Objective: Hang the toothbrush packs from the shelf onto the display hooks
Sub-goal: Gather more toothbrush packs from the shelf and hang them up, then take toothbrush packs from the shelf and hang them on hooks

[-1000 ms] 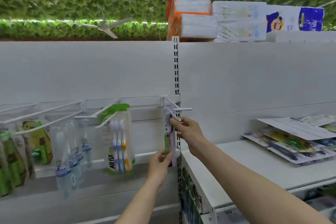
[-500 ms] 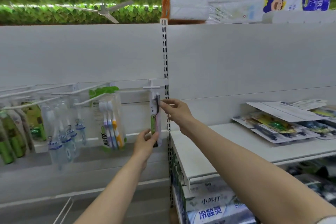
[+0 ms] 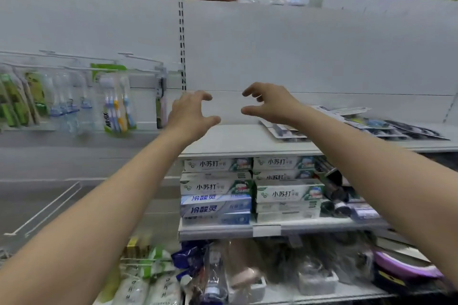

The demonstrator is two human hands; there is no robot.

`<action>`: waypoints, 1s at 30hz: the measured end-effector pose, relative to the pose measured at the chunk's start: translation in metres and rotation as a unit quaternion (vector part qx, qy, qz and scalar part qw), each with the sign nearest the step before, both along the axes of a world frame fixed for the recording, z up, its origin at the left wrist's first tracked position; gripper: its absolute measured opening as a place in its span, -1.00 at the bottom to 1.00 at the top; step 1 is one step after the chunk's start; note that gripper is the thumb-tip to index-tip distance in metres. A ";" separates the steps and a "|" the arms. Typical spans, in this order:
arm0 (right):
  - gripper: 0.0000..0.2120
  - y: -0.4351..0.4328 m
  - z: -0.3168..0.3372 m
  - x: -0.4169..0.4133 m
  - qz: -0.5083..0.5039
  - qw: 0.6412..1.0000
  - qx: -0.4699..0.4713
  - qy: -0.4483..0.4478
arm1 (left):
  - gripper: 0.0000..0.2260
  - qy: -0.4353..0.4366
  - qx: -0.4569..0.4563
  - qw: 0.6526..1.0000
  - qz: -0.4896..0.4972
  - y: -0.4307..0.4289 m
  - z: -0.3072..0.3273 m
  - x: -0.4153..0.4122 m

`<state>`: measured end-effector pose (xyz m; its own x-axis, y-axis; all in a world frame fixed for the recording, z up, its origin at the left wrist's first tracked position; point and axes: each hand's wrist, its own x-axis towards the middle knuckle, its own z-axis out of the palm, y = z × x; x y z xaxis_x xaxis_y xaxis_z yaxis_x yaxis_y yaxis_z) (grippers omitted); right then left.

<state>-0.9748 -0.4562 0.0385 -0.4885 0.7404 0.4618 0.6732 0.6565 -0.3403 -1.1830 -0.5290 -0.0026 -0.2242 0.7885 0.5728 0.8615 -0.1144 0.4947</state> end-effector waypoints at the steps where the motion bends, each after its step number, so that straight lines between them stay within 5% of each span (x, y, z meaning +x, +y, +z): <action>1: -0.53 -0.011 -0.001 0.025 -0.009 0.999 0.015 -0.035 | -0.50 0.018 -0.013 1.000 -0.015 -0.008 0.001 0.024; 5: -0.55 -0.045 -0.008 0.110 -0.045 0.990 0.059 -0.116 | -0.50 0.082 -0.040 0.995 -0.051 -0.027 0.000 0.105; 15: -0.52 -0.072 -0.030 0.265 -0.092 0.985 0.038 -0.140 | -0.48 0.179 -0.082 0.970 -0.143 -0.012 0.007 0.252; 30: -0.54 0.057 -0.013 0.411 -0.092 0.989 0.012 -0.111 | -0.51 0.157 -0.086 0.970 -0.166 0.124 0.002 0.383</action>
<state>-0.5636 -0.3997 0.0257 -0.4370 0.8163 0.3776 0.8390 0.5213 -0.1560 -0.8004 -0.4050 -0.0002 0.2234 0.8770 0.4254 0.9024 -0.3510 0.2499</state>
